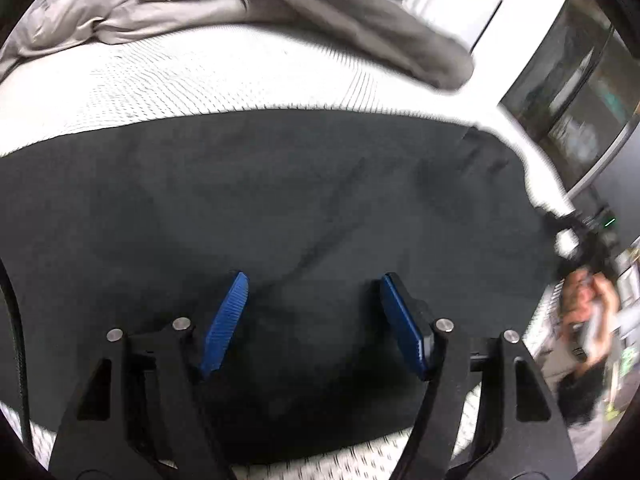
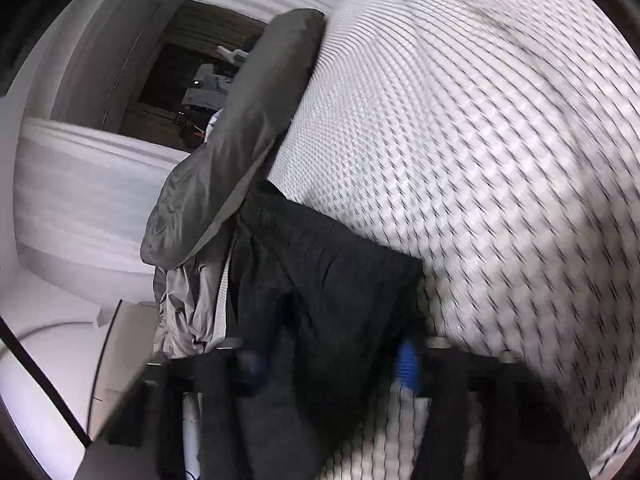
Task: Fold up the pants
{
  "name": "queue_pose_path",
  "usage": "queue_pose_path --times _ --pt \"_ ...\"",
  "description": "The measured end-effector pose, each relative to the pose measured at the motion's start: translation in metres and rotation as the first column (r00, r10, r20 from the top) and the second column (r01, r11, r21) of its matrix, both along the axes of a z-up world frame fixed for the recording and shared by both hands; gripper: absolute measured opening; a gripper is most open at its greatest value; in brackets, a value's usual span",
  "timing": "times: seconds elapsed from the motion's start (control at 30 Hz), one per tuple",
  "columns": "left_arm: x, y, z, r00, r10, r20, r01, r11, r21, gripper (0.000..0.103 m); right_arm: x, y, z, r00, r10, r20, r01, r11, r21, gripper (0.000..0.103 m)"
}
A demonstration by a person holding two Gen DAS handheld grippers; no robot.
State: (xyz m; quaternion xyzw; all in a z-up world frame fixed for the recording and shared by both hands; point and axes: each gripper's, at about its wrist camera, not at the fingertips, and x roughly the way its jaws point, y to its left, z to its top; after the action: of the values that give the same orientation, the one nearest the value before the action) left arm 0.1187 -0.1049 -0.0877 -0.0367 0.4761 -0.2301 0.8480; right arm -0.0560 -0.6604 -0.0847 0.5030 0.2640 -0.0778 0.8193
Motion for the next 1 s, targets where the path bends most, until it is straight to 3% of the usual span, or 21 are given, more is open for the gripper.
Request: queue_pose_path --times 0.07,0.2,0.27,0.3,0.4,0.47,0.6,0.73,0.83,0.9,1.0 --pt "0.002 -0.006 -0.010 1.000 -0.001 -0.014 0.002 0.999 0.048 0.066 -0.001 0.007 0.017 0.999 0.034 0.023 -0.032 0.996 -0.080 0.013" --pt "-0.003 -0.013 -0.014 1.000 -0.029 0.003 0.029 0.994 0.107 0.067 -0.002 0.030 0.064 0.986 0.149 0.079 -0.116 0.940 -0.322 0.011" --pt "-0.004 -0.016 -0.014 0.999 -0.031 0.008 0.030 0.992 0.120 0.068 0.003 0.029 0.064 0.995 0.102 -0.018 -0.100 0.904 -0.416 0.011" --pt "-0.005 -0.017 -0.014 0.999 -0.030 0.013 0.029 0.992 0.119 0.069 0.011 0.023 0.052 0.993 0.070 -0.097 -0.105 0.902 -0.418 0.012" --pt "-0.009 -0.017 -0.013 0.999 -0.038 0.028 0.035 0.993 0.117 0.069 0.024 0.002 0.011 0.959 0.026 -0.281 -0.117 0.943 -0.311 0.020" --pt "-0.013 -0.013 -0.009 0.999 -0.027 0.027 0.024 0.994 0.108 0.069 0.018 -0.002 0.017 0.971 0.019 -0.237 -0.089 0.954 -0.288 0.022" --pt "-0.025 0.002 0.005 0.999 -0.008 0.041 0.007 0.999 0.031 0.069 -0.017 0.011 0.061 0.995 -0.034 -0.093 -0.006 0.913 -0.407 0.048" --pt "-0.035 0.004 0.016 0.994 -0.026 0.106 0.025 1.000 0.011 0.070 -0.045 0.047 0.088 0.998 0.067 0.003 -0.058 0.876 -0.479 0.051" --pt "-0.037 -0.001 0.005 0.995 -0.052 0.085 0.049 0.998 0.036 0.071 -0.040 0.092 0.100 0.982 0.191 -0.006 -0.159 0.794 -0.587 0.061" --pt "-0.037 -0.001 -0.003 0.997 -0.044 0.063 0.042 0.998 0.044 0.071 -0.020 0.129 0.107 0.970 0.242 -0.021 -0.196 0.730 -0.654 0.076" --pt "-0.043 0.002 -0.002 0.995 -0.061 0.077 0.058 0.997 0.050 0.071 -0.009 0.174 0.102 0.932 0.360 -0.046 -0.289 0.660 -0.693 0.089"
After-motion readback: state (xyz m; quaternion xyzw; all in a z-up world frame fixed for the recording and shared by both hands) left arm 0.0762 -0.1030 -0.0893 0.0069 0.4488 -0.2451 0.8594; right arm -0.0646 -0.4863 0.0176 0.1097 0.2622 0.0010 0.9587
